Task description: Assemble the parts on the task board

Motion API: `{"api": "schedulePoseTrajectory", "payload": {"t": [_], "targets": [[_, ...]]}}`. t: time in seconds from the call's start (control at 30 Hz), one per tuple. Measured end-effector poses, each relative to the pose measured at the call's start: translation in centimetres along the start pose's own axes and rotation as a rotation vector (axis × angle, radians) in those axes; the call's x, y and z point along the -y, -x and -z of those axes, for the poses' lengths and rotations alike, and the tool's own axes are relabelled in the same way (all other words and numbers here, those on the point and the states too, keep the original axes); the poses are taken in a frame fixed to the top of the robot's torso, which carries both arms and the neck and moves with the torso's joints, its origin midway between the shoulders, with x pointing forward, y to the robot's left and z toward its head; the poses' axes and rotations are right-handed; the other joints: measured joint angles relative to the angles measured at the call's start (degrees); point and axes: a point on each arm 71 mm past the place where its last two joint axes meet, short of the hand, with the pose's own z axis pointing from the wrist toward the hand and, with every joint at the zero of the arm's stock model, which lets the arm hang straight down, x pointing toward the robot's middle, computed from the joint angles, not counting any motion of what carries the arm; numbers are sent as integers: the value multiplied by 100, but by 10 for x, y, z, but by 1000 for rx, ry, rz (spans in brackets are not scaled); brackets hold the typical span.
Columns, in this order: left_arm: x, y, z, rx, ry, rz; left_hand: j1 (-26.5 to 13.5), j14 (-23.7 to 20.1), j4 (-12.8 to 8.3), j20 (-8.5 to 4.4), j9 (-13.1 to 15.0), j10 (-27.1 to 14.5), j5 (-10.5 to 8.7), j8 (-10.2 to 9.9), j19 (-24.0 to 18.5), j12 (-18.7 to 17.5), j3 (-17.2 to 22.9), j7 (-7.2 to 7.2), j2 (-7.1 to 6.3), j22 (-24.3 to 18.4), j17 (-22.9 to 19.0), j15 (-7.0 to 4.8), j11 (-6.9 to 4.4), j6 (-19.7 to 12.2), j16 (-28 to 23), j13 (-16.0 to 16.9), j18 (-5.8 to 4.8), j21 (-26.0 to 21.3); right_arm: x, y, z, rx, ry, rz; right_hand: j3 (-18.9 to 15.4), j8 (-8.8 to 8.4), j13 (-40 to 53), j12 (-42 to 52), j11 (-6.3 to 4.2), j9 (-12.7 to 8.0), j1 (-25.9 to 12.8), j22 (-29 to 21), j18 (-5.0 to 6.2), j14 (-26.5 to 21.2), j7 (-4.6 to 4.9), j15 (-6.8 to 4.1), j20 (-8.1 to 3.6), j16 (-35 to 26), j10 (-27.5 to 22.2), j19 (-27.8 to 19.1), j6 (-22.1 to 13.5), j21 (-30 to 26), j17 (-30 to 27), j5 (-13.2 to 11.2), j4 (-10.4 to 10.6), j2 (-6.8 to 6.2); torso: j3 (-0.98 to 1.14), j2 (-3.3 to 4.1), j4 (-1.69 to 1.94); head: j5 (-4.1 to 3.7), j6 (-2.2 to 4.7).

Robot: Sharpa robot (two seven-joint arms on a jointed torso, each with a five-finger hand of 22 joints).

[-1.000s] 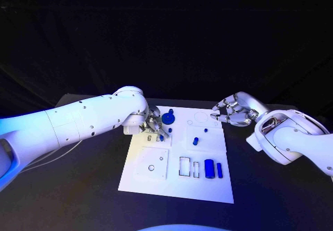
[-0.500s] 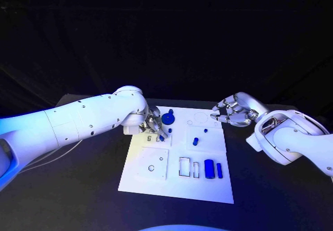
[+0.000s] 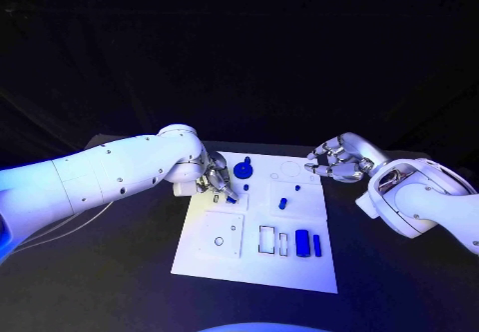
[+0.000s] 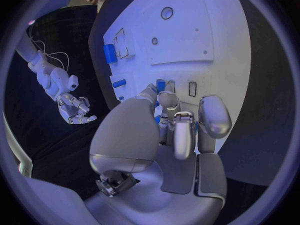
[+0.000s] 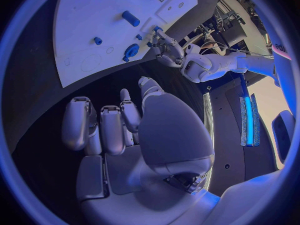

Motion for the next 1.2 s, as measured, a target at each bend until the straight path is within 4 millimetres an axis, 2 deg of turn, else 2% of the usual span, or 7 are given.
{"api": "schedulePoseTrajectory", "payload": {"t": [0.03,0.07,0.17,0.27,0.4,0.63,1.2], "targets": [[-1,0,1,-1,-4,11,-137,0,-32,0,25,18,0,-15,0,0,432,19,-209,16,0,0,-17,19,0,0,-1,18,0,0,0,0,0,0,0,0,0,0,0,0,0,0,0,0,0,0,0,0,0,0,0,0,0,0,0,0,0,-1,0,3,0],[-1,-1,2,-1,-5,13,-161,0,-40,0,50,19,0,-15,0,0,500,19,-233,19,0,0,-17,19,0,0,-1,18,0,0,0,0,0,0,0,0,0,0,0,0,0,0,0,0,0,0,0,0,0,0,0,0,0,0,0,0,1,-1,0,4,0],[-4,-1,5,4,-14,40,-344,0,-89,0,169,65,0,-16,0,0,1038,21,-461,66,0,0,-35,22,20,19,-1,48,0,0,0,1,0,0,0,1,0,0,0,0,0,0,0,0,0,0,0,0,0,0,0,0,0,0,0,0,2,-2,1,22,1],[-6,-1,8,17,-19,63,-504,0,-93,0,252,99,0,21,0,0,1360,29,-634,98,0,0,-37,32,29,47,-1,57,0,0,0,1,0,0,10,23,0,0,0,0,0,2,0,0,0,0,0,0,0,0,0,0,0,0,10,0,2,1,1,36,5],[-9,-1,11,37,-23,88,-736,0,-250,0,333,119,0,67,0,0,1749,9,-808,114,0,0,-36,52,29,58,0,57,1,0,0,2,-1,0,16,23,0,0,0,0,-23,4,0,0,0,0,0,0,0,0,0,0,0,0,16,23,1,1,1,41,6],[-14,-3,12,67,-22,119,-868,0,-412,0,377,139,-2,68,0,26,1940,8,-854,175,0,0,-17,53,29,79,0,99,1,1,0,3,-1,-1,16,23,0,0,0,0,-23,4,0,0,0,0,0,0,0,0,0,0,0,0,16,23,-2,1,-2,58,4],[-14,-15,3,117,4,31,-1034,-2,-504,-21,417,172,-22,95,26,26,2091,-12,-869,276,4,-2,-27,73,56,73,-1,159,0,0,0,3,1,-2,16,23,0,0,0,0,-23,3,0,0,0,0,0,0,0,0,0,-21,-1,0,16,23,-7,3,-10,89,-19]]}}
